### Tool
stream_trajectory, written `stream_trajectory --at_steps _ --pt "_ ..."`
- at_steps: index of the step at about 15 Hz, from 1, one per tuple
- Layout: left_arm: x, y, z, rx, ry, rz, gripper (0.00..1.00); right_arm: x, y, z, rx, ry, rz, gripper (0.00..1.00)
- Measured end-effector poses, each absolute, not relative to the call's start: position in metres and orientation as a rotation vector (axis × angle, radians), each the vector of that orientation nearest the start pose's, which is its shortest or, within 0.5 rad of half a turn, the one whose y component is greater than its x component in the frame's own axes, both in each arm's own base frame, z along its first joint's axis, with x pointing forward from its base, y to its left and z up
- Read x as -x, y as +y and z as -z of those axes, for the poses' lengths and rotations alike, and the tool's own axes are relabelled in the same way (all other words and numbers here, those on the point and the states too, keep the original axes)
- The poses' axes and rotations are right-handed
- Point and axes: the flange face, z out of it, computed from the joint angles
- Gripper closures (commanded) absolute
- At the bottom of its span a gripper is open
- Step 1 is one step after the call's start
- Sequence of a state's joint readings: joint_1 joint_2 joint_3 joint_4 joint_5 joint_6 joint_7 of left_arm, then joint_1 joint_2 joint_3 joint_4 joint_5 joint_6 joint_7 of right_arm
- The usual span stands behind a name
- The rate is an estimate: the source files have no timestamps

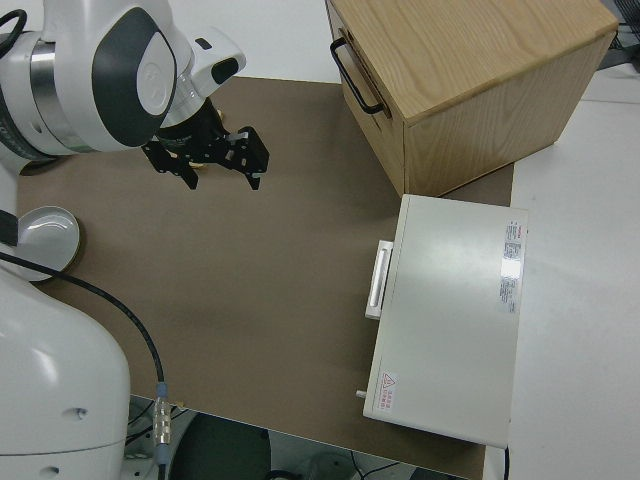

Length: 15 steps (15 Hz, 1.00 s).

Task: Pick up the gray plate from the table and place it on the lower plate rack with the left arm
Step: 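Carry the gray plate toward the wooden rack and tilt it upright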

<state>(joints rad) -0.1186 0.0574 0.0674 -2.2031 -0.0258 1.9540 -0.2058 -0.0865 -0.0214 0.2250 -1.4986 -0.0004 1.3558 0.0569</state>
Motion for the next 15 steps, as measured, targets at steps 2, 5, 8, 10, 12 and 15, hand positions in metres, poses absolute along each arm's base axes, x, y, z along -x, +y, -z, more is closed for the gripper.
stream_trajectory --at_steps 2,5,8,10,12,15 --pt "-0.515 -0.024 -0.365 3.082 -0.270 -0.444 1.00 -0.520 0.074 -0.652 3.150 -0.128 -0.191 0.011" --pt "-0.526 -0.020 -0.400 3.081 -0.281 -0.430 1.00 -0.520 0.074 -0.652 3.150 -0.128 -0.191 0.011" --pt "-0.528 -0.005 -0.426 3.006 -0.267 -0.463 1.00 -0.520 0.074 -0.652 3.150 -0.128 -0.191 0.013" --pt "-0.526 0.008 -0.441 2.910 -0.241 -0.488 1.00 -0.520 0.074 -0.652 3.150 -0.128 -0.191 0.011" --pt "-0.524 0.019 -0.453 2.806 -0.219 -0.511 1.00 -0.520 0.074 -0.652 3.150 -0.128 -0.191 0.013" --pt "-0.521 0.034 -0.470 2.660 -0.197 -0.523 1.00 -0.520 0.074 -0.652 3.150 -0.128 -0.191 0.011"
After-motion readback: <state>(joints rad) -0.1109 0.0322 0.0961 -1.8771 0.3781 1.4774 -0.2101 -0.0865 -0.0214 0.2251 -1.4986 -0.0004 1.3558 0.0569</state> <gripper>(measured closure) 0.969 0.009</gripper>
